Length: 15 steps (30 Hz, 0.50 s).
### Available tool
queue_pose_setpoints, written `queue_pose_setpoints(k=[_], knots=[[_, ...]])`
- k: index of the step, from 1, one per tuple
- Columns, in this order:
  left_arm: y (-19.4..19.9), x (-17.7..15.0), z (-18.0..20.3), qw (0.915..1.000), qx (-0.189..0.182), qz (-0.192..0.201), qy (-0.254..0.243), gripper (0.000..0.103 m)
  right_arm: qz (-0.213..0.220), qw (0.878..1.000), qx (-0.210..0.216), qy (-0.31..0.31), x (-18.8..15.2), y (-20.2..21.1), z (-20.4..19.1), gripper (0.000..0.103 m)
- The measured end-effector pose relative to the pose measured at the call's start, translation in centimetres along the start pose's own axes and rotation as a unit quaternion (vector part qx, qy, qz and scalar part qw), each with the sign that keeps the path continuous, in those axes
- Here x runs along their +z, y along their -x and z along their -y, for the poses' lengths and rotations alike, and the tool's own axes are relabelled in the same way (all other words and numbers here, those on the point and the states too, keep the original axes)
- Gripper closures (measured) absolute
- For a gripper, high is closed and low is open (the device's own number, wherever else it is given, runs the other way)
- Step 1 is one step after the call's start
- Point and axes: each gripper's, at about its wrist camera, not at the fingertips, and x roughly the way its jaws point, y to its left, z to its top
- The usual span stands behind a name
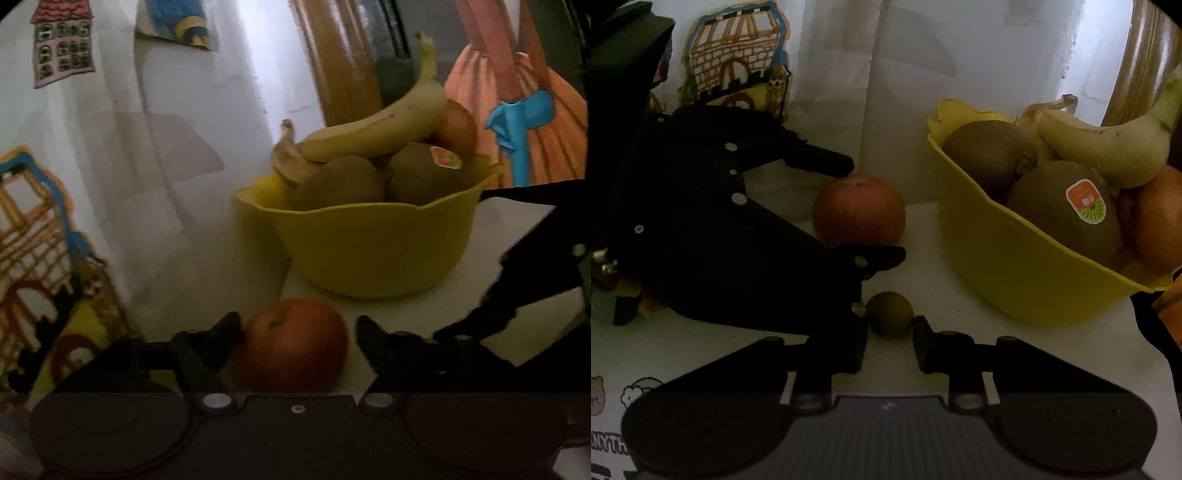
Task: Organize fruits
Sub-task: 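Close the right tool on the small kiwi while the left tool grasps the red apple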
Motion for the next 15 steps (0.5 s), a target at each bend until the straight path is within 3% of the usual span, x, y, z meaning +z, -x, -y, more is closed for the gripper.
queue_pose_setpoints(k=[5,8,10,15], knots=[[0.5,0.1,-0.8,0.9996,-0.013,-0.007,0.026,0.038,-0.005,1.000,-0.002,0.007,-0.4,0.6,-0.2,0.073],[0.3,0.0,-0.5,0.9998,-0.013,-0.006,0.011,0.034,-0.009,1.000,-0.007,0.012,-0.4,0.9,-0.5,0.071],[0.1,0.0,0.1,0.9999,-0.012,-0.007,-0.008,0.025,-0.008,1.000,-0.008,0.010,-0.4,0.9,-0.4,0.064],[-0.1,-0.2,0.4,1.0000,-0.003,-0.005,-0.008,0.027,-0.004,1.000,-0.002,0.010,-0.2,0.5,-0.5,0.063]])
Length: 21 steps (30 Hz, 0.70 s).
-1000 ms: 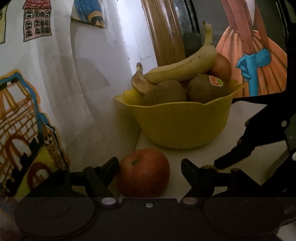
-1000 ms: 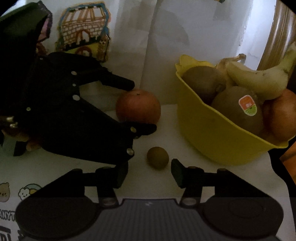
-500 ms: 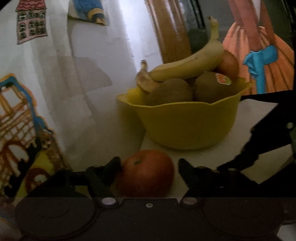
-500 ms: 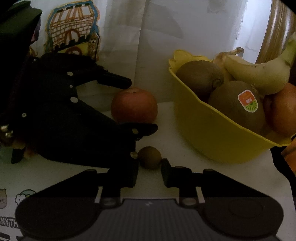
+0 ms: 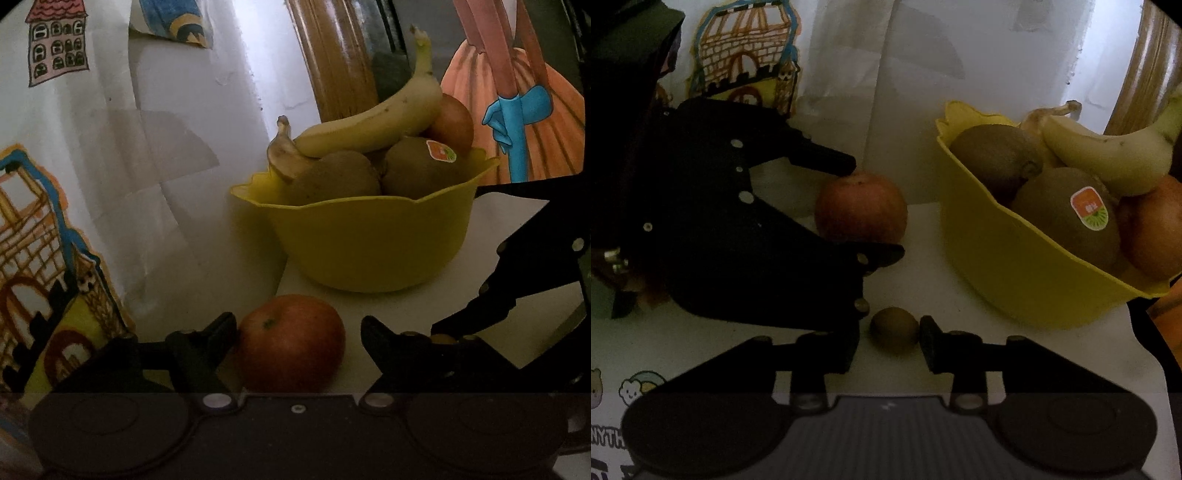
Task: Organize fruits
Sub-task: 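Close the right tool on the small kiwi while the left tool grasps the red apple, then carry the kiwi with the right tool while the left tool carries the apple to the tray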
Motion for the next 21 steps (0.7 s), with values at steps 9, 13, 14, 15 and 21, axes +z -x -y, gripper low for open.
queue_pose_setpoints(k=[9,13,14,15,21], knots=[[0.8,-0.3,0.0,0.9999,0.003,-0.006,0.008,0.035,-0.007,1.000,-0.004,-0.019,-1.2,1.1,0.4,0.073],[2.5,-0.9,0.0,0.9997,-0.014,-0.009,0.020,0.035,-0.003,1.000,-0.011,-0.024,-1.9,2.8,-0.3,0.073],[3.0,-1.1,-0.1,0.9995,-0.020,-0.011,0.023,0.035,-0.001,1.000,-0.011,-0.026,-2.0,3.3,-0.5,0.073],[3.7,-1.4,-0.1,0.9993,-0.026,-0.012,0.022,0.035,0.001,0.999,-0.011,-0.030,-2.2,3.9,-0.7,0.073],[8.6,-3.9,0.4,0.9985,-0.052,-0.016,0.009,0.035,-0.002,1.000,0.003,-0.028,-3.7,5.8,-3.5,0.073]])
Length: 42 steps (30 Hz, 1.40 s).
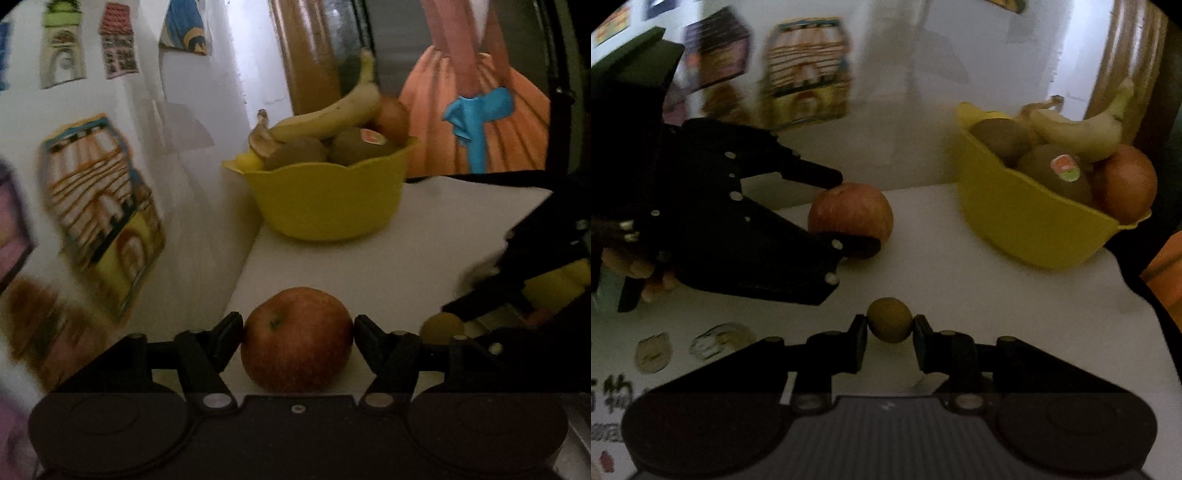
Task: Organize fruits
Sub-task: 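Carry the kiwi with the right tool while the left tool carries the apple to the tray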
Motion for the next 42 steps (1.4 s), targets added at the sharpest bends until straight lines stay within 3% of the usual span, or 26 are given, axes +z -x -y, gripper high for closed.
queue_pose_setpoints(k=[9,15,28,42], knots=[[6.2,-3.4,0.8,0.9994,-0.031,-0.012,-0.013,0.035,-0.022,0.999,0.007,0.026,-1.7,1.5,-4.4,0.073],[5.9,-4.1,0.9,0.9993,-0.035,-0.011,-0.013,0.030,-0.034,0.999,0.008,0.030,-1.9,1.2,-5.3,0.073],[5.4,-4.5,0.4,0.9986,-0.047,-0.014,0.022,0.031,-0.025,1.000,-0.001,0.014,-2.4,1.4,-5.7,0.073],[13.3,-9.2,1.5,0.9946,-0.075,-0.020,0.069,0.031,0.019,0.999,0.002,-0.040,-6.5,6.7,-11.0,0.073]])
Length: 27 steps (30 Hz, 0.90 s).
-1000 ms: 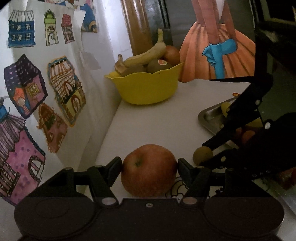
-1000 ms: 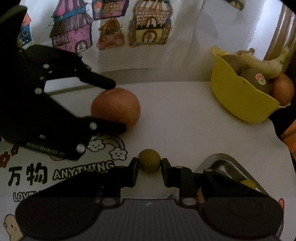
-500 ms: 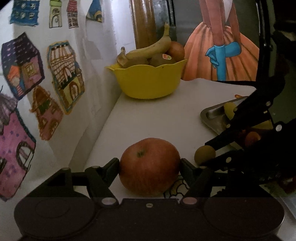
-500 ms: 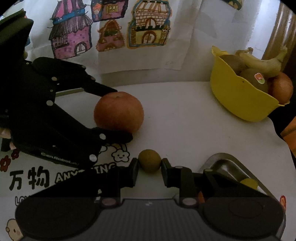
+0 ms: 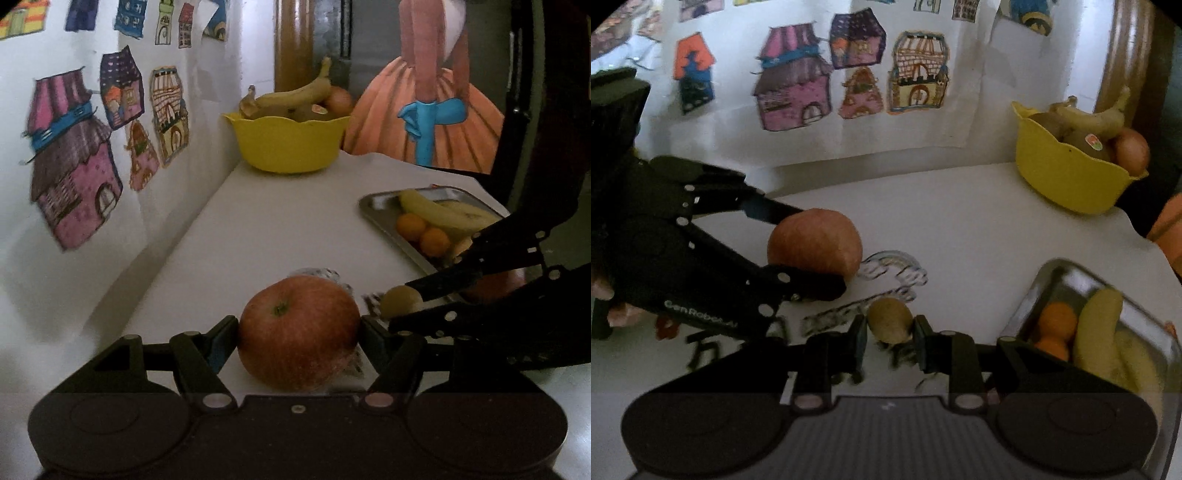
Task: Organize fruits
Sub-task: 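Carry the kiwi with the right tool while the left tool carries the apple to the tray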
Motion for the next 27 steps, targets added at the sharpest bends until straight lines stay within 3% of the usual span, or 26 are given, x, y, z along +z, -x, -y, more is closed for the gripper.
queue_pose_setpoints(k=[5,12,18,27], knots=[[3.2,-2.6,1.4,0.9995,-0.028,0.008,0.009,0.031,0.030,0.999,-0.018,-0.034,-2.8,2.4,-2.0,0.073],[5.8,-5.1,2.6,0.9986,-0.040,0.024,0.023,0.031,0.057,0.993,-0.051,-0.086,-7.1,5.8,-5.0,0.073],[6.5,-5.7,3.9,0.9978,-0.054,0.027,0.029,0.031,0.084,0.986,-0.060,-0.132,-9.6,8.0,-6.5,0.073],[5.9,-5.0,5.6,0.9957,-0.074,0.039,0.039,0.031,0.126,0.970,-0.090,-0.188,-11.7,11.4,-5.6,0.073]])
